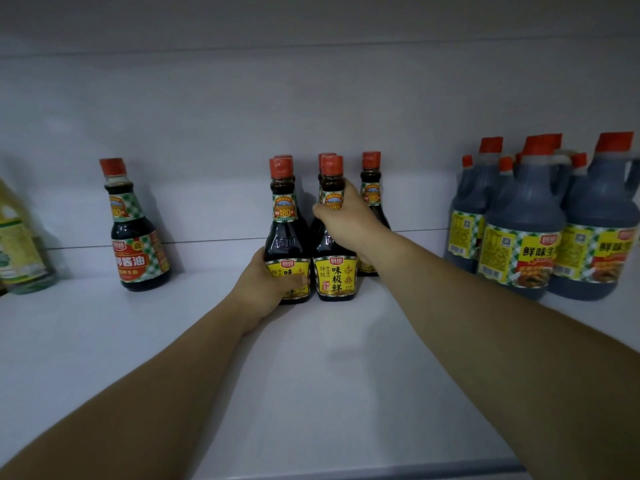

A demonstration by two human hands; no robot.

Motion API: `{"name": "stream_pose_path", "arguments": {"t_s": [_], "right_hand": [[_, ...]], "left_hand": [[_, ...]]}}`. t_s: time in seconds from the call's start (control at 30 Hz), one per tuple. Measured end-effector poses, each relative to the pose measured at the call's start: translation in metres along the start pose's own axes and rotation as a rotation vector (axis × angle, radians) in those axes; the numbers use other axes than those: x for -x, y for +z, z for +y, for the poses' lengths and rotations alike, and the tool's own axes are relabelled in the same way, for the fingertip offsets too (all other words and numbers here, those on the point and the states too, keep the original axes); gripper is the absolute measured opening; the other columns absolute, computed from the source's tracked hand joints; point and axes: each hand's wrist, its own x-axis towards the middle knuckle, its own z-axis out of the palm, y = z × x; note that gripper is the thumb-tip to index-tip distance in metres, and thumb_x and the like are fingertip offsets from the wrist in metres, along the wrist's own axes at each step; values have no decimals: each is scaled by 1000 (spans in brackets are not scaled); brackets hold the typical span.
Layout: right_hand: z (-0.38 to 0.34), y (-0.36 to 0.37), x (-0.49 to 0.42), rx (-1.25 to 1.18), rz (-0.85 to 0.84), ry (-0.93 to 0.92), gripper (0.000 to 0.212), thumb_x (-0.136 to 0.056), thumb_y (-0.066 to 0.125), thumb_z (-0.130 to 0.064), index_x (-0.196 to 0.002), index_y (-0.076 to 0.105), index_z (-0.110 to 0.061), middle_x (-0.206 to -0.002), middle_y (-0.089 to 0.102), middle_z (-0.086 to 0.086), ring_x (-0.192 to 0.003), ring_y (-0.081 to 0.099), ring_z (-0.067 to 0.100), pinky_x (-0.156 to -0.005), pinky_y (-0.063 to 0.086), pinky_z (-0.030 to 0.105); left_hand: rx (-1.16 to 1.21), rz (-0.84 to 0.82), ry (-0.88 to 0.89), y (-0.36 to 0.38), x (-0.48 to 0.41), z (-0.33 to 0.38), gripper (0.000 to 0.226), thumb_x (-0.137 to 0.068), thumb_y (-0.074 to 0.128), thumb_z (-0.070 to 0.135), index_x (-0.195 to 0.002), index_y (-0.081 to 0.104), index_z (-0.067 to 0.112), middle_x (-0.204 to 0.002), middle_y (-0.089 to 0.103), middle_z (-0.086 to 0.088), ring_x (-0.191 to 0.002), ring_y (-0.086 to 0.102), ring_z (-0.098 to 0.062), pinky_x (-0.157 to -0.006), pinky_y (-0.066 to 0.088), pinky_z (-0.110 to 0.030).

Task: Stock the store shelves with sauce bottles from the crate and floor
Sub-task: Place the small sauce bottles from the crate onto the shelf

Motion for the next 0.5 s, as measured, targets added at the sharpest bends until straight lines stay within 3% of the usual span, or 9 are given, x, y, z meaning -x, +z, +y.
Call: {"name": "stream_pose_path", "arguments": {"t_s": [0.17, 0.3, 0.33, 0.4, 0.43, 0.5], "right_hand": [[4, 4, 2, -34, 4, 17, 54, -94, 56, -16, -141, 33, -29, -110, 57, 5, -79, 57, 9, -56, 39, 19], [-1, -5, 12, -31, 4, 25, 48, -92, 60, -19, -131, 35, -30, -98, 56, -8, -82, 56, 4, -61, 41, 19], [-4, -8, 18, -8, -11, 24, 54, -93, 60, -22, -138, 31, -27, -102, 55, -10, -88, 56, 3, -67, 43, 19], [-9, -17, 32, 47, -24, 52, 77, -92, 62, -30, -153, 14, -25, -138, 47, -2, -119, 52, 16, -95, 45, 31], [-13, -21, 39, 84, -16, 65, 84, -91, 62, -33, -154, 8, -28, -153, 34, 0, -133, 42, 22, -104, 39, 36], [-22, -27, 57, 133, -9, 70, 86, -90, 63, -38, -155, 8, -29, -160, 22, -2, -141, 33, 24, -107, 35, 36]], "left_hand": [[11, -13, -9, 0, -3, -4, 61, -77, 73, -1, -129, 48, 19, -111, 69, -1, -99, 67, -15, -71, 53, -21], [61, 29, -58, -1, 1, 3, 91, -73, 76, -3, -144, 25, 20, -127, 59, -2, -112, 61, -24, -81, 50, -31], [67, 34, -90, -2, 4, 7, 103, -74, 76, -1, -150, 11, 22, -141, 48, 0, -120, 55, -23, -86, 47, -32], [11, 22, -144, -9, 13, 17, 112, -77, 76, 7, -152, -6, 25, -159, 17, 2, -137, 36, -23, -94, 38, -32], [-56, 2, -163, -13, 20, 23, 112, -78, 77, 13, -152, -6, 26, -160, 10, 2, -141, 27, -22, -98, 35, -33], [-204, -61, -198, -21, 37, 35, 110, -77, 78, 23, -152, -2, 28, -160, 11, 0, -144, 22, -23, -106, 33, -38]]}}
